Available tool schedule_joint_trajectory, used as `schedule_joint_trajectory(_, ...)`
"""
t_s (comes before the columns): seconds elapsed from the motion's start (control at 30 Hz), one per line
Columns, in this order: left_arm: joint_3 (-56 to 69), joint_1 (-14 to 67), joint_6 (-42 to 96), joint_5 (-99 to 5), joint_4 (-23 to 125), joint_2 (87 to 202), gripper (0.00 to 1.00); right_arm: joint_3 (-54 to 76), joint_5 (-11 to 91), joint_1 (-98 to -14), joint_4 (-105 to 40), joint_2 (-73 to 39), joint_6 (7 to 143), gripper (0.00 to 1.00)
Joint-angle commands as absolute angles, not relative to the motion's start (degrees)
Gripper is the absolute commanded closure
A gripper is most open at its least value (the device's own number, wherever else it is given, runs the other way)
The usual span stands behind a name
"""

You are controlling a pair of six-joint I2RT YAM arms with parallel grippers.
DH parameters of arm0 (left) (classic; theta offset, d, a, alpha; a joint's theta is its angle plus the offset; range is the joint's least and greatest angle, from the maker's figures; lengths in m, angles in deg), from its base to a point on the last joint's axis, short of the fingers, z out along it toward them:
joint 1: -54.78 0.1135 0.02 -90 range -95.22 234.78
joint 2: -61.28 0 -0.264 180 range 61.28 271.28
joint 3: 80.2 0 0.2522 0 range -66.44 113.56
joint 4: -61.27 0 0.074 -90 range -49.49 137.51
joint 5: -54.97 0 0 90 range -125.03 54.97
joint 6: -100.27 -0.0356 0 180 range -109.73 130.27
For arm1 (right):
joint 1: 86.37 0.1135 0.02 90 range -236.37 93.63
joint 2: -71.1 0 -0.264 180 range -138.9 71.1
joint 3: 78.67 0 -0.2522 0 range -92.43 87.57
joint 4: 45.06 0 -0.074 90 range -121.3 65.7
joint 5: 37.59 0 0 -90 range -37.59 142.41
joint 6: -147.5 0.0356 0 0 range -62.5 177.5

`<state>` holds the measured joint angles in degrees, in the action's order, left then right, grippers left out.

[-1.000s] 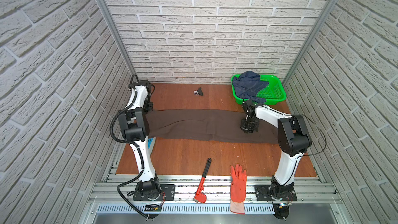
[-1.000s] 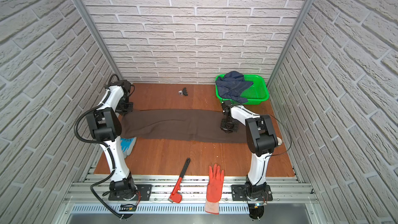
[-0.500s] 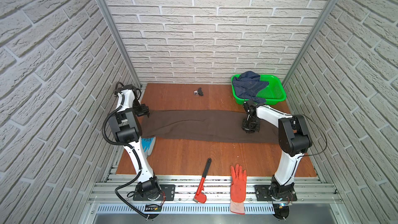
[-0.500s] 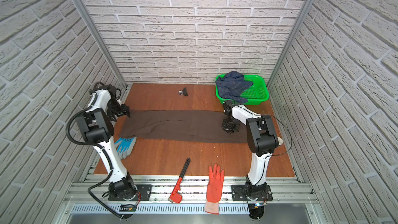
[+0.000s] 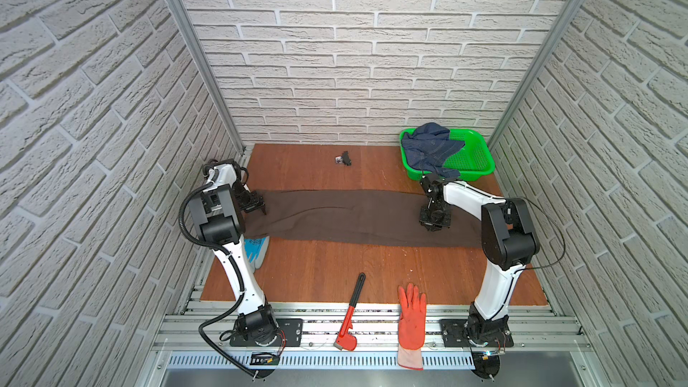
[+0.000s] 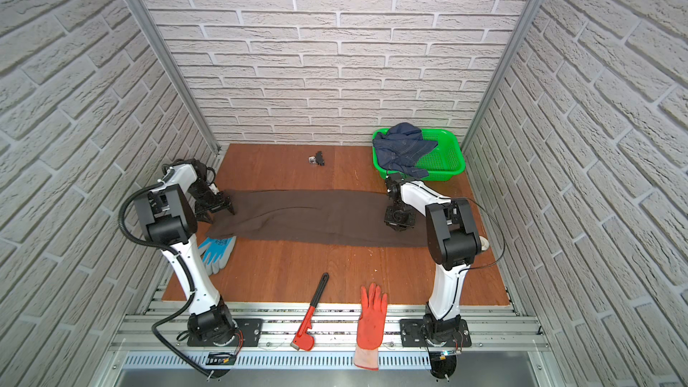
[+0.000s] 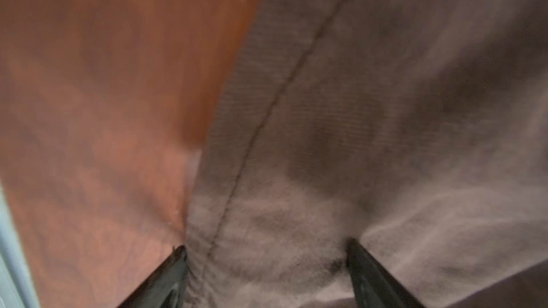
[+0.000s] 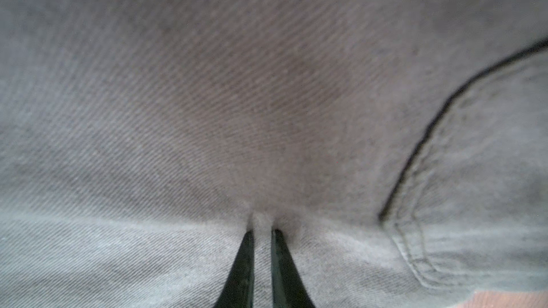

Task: Fold and stack the trousers
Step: Smooth out the trousers at the center of the table.

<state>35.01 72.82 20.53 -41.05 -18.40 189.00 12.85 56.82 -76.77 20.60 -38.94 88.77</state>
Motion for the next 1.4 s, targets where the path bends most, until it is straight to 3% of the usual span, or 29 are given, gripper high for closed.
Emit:
schedule_joint_trajectory(0.0, 33.5, 71.0, 20.4, -38.0, -19.6, 190.9, 0.18, 11.8, 56.8, -76.4, 21.3, -37.3, 89.5, 0.86)
schedule_joint_trajectory(0.33, 34.4, 71.0, 19.7, -32.2, -18.7, 186.6, 0.15, 11.5, 56.8, -76.5, 20.7, -37.0, 88.8, 0.86)
schedule_joint_trajectory(0.83, 45.4, 70.2, 16.5, -25.4, -21.6, 198.0, 0.19, 12.8, 64.6, -86.4, 22.0, -40.3, 86.5, 0.85)
schedule_joint_trajectory(1.0, 48.2, 68.5, 15.5, -27.6, -21.1, 198.1, 0.17, 12.9, 64.1, -87.8, 21.2, -40.9, 86.3, 0.85)
schedule_joint_trajectory(1.17, 47.9, 68.8, 15.5, -29.9, -20.6, 196.1, 0.17, 13.9, 53.1, -85.9, 13.9, -37.7, 82.3, 0.88)
schedule_joint_trajectory(1.37, 48.5, 69.2, 15.5, -30.2, -21.0, 196.1, 0.17, 10.4, 59.0, -86.5, 17.3, -41.8, 82.5, 0.89)
